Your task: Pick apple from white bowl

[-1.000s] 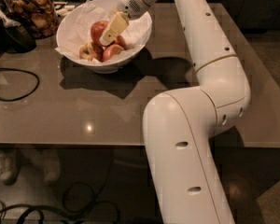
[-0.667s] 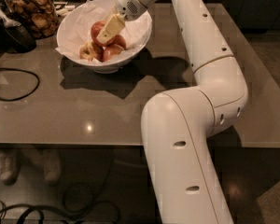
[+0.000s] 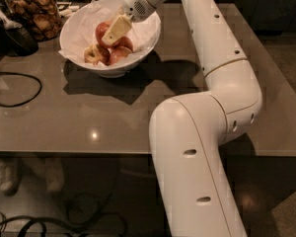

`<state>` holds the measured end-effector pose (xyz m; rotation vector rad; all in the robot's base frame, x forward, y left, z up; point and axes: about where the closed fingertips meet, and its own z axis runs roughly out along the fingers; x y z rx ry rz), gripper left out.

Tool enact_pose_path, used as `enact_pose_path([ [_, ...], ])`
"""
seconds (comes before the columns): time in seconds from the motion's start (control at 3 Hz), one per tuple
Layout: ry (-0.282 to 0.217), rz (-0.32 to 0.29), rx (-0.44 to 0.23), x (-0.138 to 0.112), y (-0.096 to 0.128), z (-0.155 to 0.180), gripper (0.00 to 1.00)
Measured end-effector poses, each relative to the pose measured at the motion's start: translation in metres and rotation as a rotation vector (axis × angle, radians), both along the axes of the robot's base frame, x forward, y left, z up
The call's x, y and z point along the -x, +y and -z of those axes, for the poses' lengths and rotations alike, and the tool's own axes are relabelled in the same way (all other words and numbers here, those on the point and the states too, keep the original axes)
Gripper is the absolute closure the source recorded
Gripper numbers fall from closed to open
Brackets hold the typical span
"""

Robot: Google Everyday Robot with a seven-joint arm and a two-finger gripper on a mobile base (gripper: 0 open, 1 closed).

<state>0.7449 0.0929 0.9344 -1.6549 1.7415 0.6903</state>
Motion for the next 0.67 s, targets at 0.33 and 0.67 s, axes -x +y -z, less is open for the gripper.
enact_pose_path([
  [0.33,-0.018,0.014,-0.006,-0.002,0.001,-0.008,1.00],
  [0.67,-0.048,0.040,-0.022,0.001,-0.001,-0.031,1.00],
])
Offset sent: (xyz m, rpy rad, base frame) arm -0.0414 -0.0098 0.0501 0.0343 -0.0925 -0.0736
